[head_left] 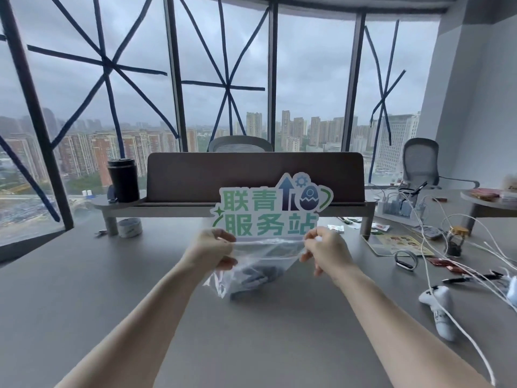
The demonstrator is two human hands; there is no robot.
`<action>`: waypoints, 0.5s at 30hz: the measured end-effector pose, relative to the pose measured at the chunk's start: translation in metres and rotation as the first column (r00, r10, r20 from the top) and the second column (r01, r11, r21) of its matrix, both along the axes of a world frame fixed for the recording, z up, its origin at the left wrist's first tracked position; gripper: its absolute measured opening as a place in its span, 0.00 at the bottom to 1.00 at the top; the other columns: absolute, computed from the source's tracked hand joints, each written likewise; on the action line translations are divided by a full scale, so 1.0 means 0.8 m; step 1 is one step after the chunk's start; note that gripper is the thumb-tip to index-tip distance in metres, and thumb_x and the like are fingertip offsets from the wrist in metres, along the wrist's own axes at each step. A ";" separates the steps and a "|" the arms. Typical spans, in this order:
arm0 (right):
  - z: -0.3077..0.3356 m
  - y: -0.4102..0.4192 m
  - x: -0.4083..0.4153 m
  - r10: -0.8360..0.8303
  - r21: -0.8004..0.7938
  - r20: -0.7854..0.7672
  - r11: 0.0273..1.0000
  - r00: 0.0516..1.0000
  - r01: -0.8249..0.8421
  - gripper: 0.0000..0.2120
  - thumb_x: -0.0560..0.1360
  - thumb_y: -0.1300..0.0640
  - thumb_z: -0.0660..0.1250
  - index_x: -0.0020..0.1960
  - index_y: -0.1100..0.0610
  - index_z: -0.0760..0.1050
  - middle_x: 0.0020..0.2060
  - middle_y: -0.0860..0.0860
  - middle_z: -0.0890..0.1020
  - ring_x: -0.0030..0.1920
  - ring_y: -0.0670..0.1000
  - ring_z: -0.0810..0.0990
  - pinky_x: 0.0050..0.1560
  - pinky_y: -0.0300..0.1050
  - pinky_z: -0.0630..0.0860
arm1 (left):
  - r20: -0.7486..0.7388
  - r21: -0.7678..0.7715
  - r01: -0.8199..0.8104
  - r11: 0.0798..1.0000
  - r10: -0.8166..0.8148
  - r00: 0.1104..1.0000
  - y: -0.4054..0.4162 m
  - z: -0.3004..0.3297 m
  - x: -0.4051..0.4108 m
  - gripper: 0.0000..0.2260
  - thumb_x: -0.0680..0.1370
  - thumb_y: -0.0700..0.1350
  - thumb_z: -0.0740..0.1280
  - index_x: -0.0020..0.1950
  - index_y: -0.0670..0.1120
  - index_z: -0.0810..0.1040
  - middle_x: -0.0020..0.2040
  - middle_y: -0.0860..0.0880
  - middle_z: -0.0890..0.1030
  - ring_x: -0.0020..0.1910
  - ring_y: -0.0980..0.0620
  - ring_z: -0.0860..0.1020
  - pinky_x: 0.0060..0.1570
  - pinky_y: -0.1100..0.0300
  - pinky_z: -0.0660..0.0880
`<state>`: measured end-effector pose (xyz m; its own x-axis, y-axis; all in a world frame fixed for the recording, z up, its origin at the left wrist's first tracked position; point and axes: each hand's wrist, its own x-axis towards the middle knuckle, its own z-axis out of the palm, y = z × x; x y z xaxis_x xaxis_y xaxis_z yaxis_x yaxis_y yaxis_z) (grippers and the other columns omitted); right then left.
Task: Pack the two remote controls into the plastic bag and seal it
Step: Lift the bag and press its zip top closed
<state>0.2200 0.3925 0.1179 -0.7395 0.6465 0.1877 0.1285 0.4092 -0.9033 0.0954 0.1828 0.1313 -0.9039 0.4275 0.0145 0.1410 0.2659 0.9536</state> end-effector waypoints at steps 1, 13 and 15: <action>0.020 -0.003 0.001 0.008 -0.091 -0.099 0.996 0.995 -0.017 0.07 0.75 0.66 0.61 0.44 0.60 0.77 0.30 0.57 0.85 0.16 0.47 0.68 0.21 0.40 0.72 | 0.016 0.136 -0.026 0.990 0.024 1.000 -0.001 0.020 -0.002 0.07 0.73 0.30 0.65 0.47 0.38 0.79 0.38 0.42 0.80 0.24 0.52 0.80 0.26 0.61 0.80; 0.104 -0.016 0.015 0.181 -0.180 -0.305 0.953 0.935 -0.244 0.03 0.76 0.63 0.70 0.47 0.61 0.82 0.44 0.56 0.89 0.24 0.50 0.80 0.37 0.47 0.82 | -0.165 0.291 0.094 0.952 -0.047 0.985 -0.021 0.065 -0.012 0.13 0.67 0.36 0.75 0.51 0.43 0.84 0.46 0.45 0.85 0.44 0.53 0.82 0.50 0.63 0.76; 0.097 -0.016 0.016 0.211 -0.133 -0.238 0.960 0.948 -0.247 0.03 0.75 0.63 0.71 0.49 0.61 0.82 0.44 0.55 0.89 0.25 0.50 0.80 0.39 0.48 0.83 | -0.202 0.281 0.064 0.957 -0.006 0.979 -0.023 0.052 -0.011 0.13 0.68 0.33 0.74 0.50 0.43 0.84 0.42 0.47 0.84 0.39 0.57 0.81 0.45 0.68 0.76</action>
<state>0.2328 0.3795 0.1959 -0.8232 0.4992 0.2707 -0.1605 0.2527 -0.9541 0.0867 0.1643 0.1729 -0.8553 0.4102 0.3167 0.3382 -0.0212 0.9408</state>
